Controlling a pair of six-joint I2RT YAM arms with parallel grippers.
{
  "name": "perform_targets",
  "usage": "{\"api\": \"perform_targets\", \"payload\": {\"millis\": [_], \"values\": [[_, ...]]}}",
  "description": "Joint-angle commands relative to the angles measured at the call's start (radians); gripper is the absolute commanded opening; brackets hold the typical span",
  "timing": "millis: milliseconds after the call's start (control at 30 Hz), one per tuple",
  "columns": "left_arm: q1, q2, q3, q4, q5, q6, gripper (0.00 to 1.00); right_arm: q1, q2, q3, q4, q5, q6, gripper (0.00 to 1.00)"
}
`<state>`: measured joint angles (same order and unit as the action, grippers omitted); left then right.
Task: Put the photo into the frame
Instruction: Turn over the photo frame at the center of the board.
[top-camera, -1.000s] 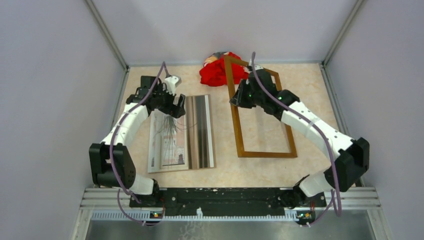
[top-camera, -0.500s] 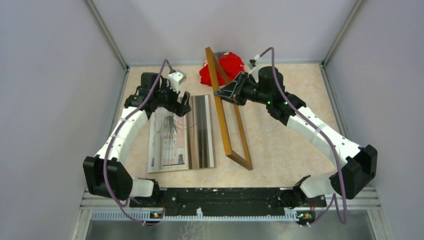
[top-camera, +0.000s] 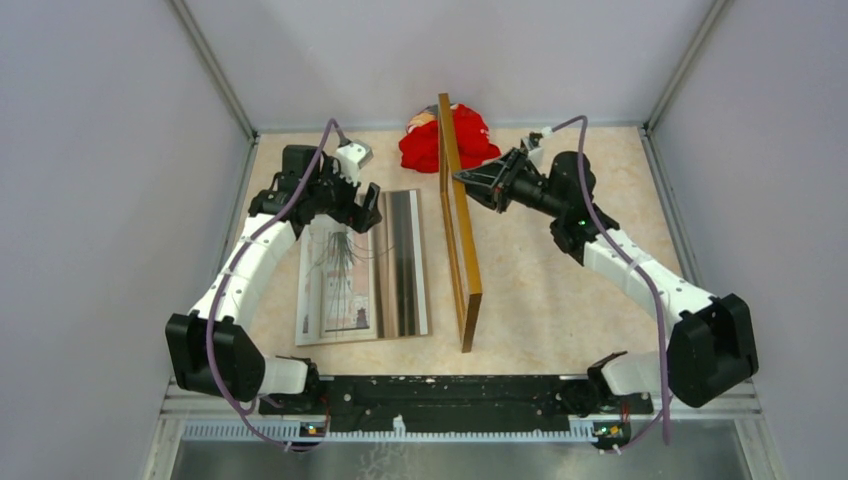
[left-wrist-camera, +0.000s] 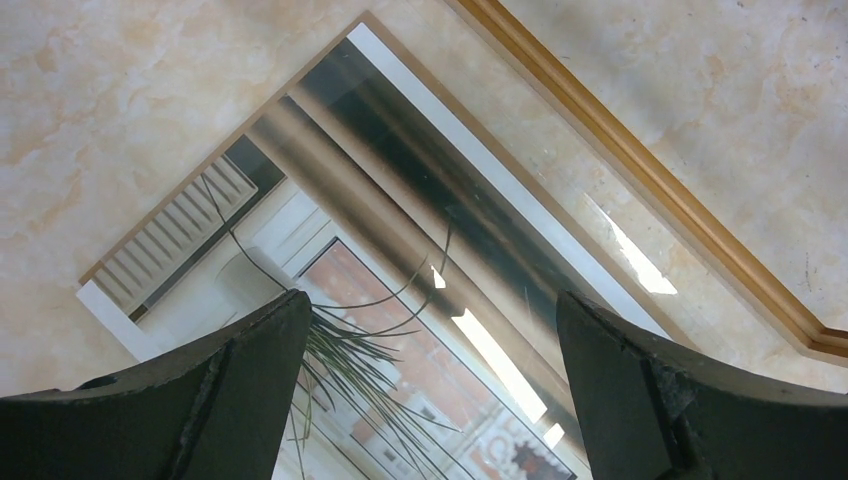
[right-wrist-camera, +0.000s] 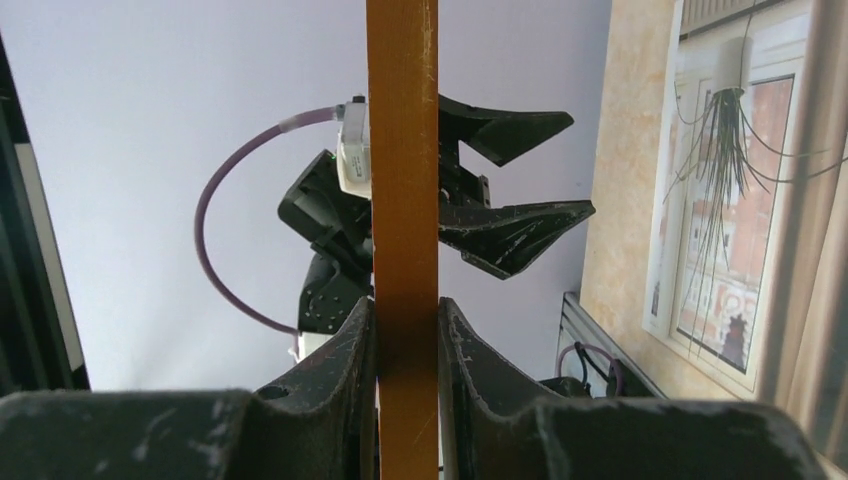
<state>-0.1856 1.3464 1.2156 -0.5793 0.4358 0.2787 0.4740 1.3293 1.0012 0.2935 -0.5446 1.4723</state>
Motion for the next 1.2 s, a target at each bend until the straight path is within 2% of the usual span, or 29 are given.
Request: {"api": "perform_targets", "payload": {"millis": [0, 67, 133, 167, 267, 367, 500, 633, 867, 967, 1033, 1167], "values": [[-0.005, -0.001, 0.021, 0.026, -0.012, -0.017, 0.99, -0.062, -0.064, -0.033, 0.074, -0.078, 0.045, 0.06], [-0.006, -0.001, 0.019, 0.026, -0.015, -0.016, 0.99, -0.097, -0.077, -0.032, 0.017, -0.121, 0.012, 0.22], [-0.006, -0.001, 0.018, 0.03, -0.016, -0.014, 0.99, -0.137, -0.093, -0.03, -0.036, -0.164, -0.024, 0.47], [-0.006, -0.001, 0.017, 0.03, -0.018, -0.013, 0.99, -0.155, -0.1, -0.03, -0.063, -0.186, -0.045, 0.56], [-0.006, -0.002, 0.019, 0.032, -0.023, -0.01, 0.99, -0.221, -0.127, -0.018, -0.188, -0.228, -0.143, 0.67], [-0.006, -0.002, 0.018, 0.032, -0.027, -0.005, 0.99, -0.267, -0.149, 0.021, -0.356, -0.239, -0.265, 0.72], [-0.008, -0.002, 0.018, 0.032, -0.029, -0.004, 0.99, -0.3, -0.138, 0.122, -0.634, -0.212, -0.462, 0.74], [-0.009, -0.005, 0.013, 0.033, -0.028, -0.004, 0.99, -0.31, -0.117, 0.222, -0.874, -0.119, -0.666, 0.75], [-0.012, -0.009, -0.004, 0.041, -0.033, 0.007, 0.99, -0.313, -0.111, 0.262, -1.091, 0.032, -0.872, 0.75], [-0.014, -0.008, -0.008, 0.041, -0.036, 0.011, 0.99, -0.313, -0.112, 0.246, -1.118, 0.098, -0.928, 0.69], [-0.014, -0.009, -0.011, 0.041, -0.039, 0.016, 0.99, -0.313, -0.106, 0.235, -1.127, 0.142, -0.967, 0.56], [-0.014, -0.009, -0.019, 0.043, -0.055, 0.028, 0.99, -0.314, -0.073, 0.246, -1.182, 0.242, -1.072, 0.43]]}}
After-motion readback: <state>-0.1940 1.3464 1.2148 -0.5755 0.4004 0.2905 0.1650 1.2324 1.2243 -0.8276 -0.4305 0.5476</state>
